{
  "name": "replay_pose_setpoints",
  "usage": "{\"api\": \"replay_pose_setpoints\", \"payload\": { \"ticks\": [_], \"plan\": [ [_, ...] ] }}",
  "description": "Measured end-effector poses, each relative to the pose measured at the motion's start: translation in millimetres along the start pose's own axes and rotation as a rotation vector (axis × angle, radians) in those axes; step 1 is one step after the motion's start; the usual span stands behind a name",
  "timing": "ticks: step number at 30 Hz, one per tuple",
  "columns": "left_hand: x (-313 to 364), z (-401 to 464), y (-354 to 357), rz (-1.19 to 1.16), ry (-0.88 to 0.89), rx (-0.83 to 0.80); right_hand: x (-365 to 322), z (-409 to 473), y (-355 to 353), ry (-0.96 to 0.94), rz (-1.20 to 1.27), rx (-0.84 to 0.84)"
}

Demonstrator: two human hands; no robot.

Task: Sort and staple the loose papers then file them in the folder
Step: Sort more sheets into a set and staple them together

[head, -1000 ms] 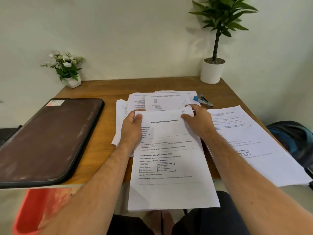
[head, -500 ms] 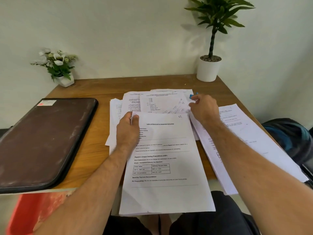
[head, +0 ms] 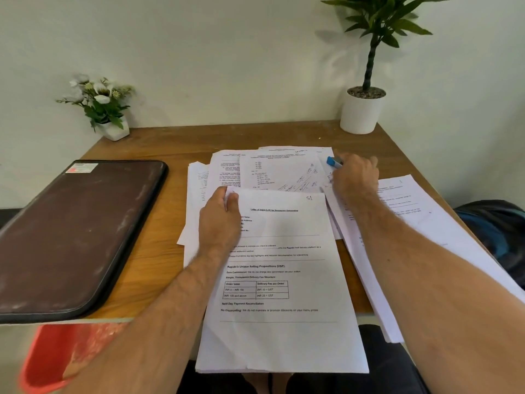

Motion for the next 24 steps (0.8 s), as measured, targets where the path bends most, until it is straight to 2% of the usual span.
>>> {"api": "replay_pose_setpoints", "payload": {
  "ticks": [12,16,21,24],
  "plan": [
    [-1.6,0.9,2.8,-0.075,-0.011,0.010,2.6,12.1,-0.5,0.007,0.060,0.016],
    [-3.7,-0.9,4.5,-0.064,-0.011,0.010,4.5,10.3,4.3,0.037,0.071,-0.030],
    [2.8,-4.3,2.0,-0.105,-0.007,0.012,-3.5,0.9,-13.2,0.005,0.082,0.126],
    [2.8,-3.2,3.0,-0.150,-0.029,0.008,-36.6,-12.3,-21.2,-0.066,0.154,0.170]
  ]
}}
Point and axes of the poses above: each hand's wrist, its own z-axis towards the middle knuckle, its own y-axis out of the palm, x = y × z, the point moved 9 cm from there along z, towards the middle knuckle, and after that the axes turned 13 degrees about z, right-handed, at the moved point
